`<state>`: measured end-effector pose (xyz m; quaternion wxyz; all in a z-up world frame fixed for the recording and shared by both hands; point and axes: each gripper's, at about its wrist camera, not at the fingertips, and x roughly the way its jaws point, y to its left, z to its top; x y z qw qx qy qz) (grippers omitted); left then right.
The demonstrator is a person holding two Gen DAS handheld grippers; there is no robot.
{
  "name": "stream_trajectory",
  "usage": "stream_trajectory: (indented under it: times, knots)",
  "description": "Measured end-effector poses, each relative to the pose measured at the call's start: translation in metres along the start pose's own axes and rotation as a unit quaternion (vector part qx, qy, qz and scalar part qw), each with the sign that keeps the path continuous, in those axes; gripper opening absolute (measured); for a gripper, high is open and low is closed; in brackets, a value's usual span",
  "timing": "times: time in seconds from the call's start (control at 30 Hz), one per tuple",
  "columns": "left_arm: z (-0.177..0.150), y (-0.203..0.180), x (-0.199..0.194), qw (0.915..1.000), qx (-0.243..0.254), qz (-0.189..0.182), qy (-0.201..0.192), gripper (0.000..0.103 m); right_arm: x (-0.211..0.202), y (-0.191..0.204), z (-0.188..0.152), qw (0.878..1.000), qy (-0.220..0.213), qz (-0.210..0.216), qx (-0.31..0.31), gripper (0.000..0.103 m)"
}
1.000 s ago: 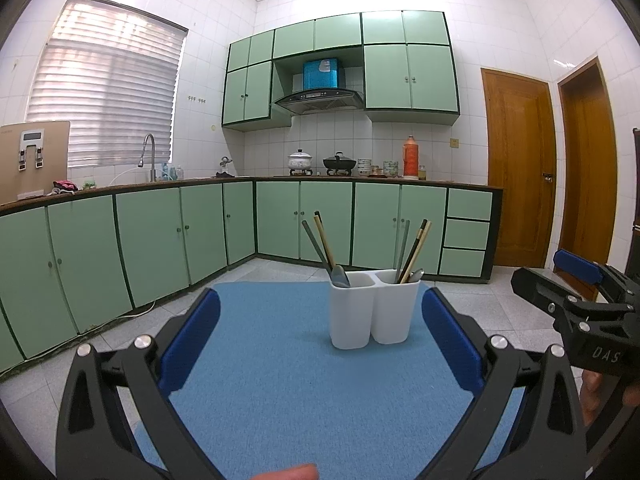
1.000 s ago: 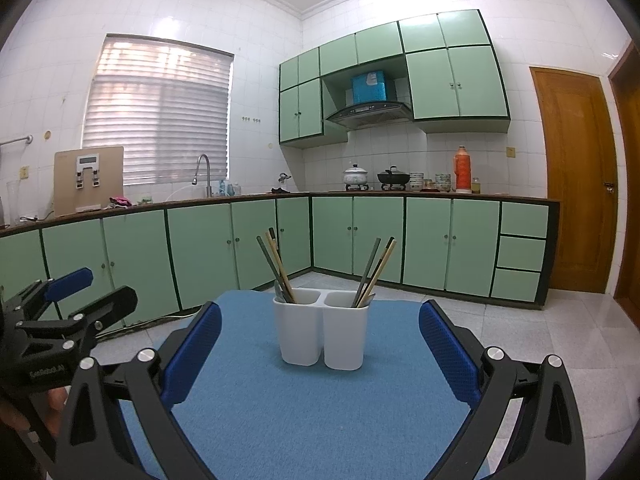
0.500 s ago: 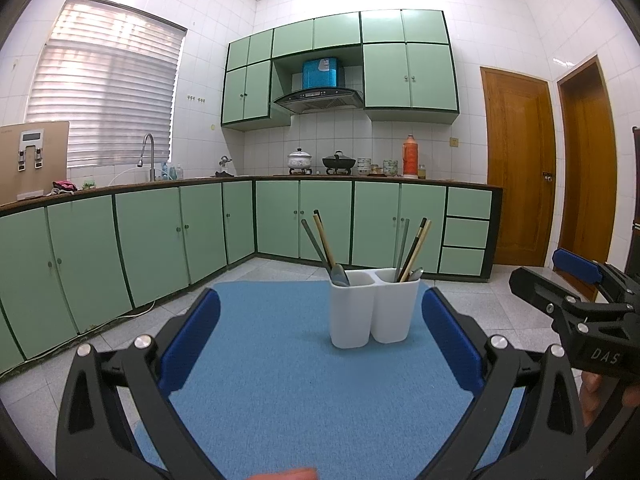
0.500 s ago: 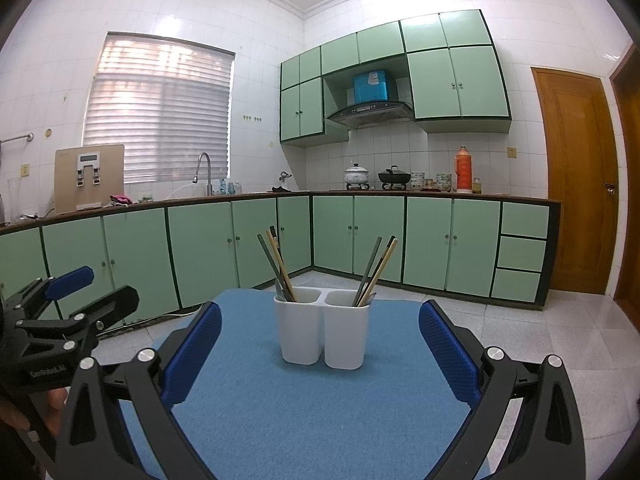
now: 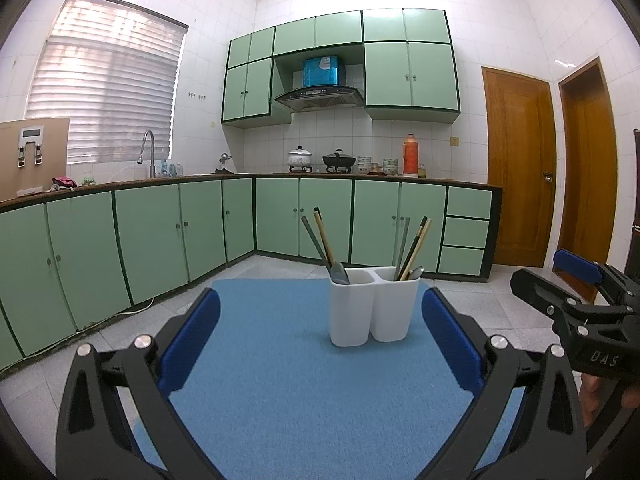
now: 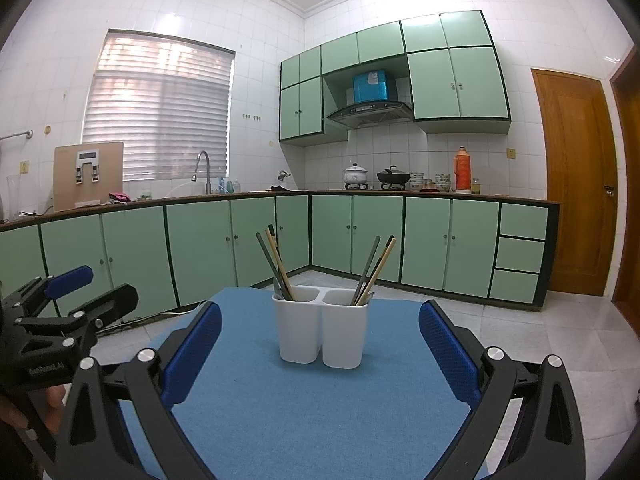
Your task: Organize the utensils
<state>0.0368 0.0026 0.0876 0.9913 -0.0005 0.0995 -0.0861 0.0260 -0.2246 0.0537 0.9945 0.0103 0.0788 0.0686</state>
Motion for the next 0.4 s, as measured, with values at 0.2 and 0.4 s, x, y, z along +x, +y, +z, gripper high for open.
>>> stream_trajectory:
  times: [0.2,0.4]
  knots:
    - [-0.0018,0.0005,0.001,1.0,0.001,-0.001,0.0,0.098,0.0001,-0.0002,0.0,1.0,0.0,0.0,0.0,0.097]
    - [-0.0024,0.0,0.0007,1.0,0.002,0.0,0.0,0.098,0.0001,-0.0005,-0.0002,1.0,0.0,0.0,0.0,0.097]
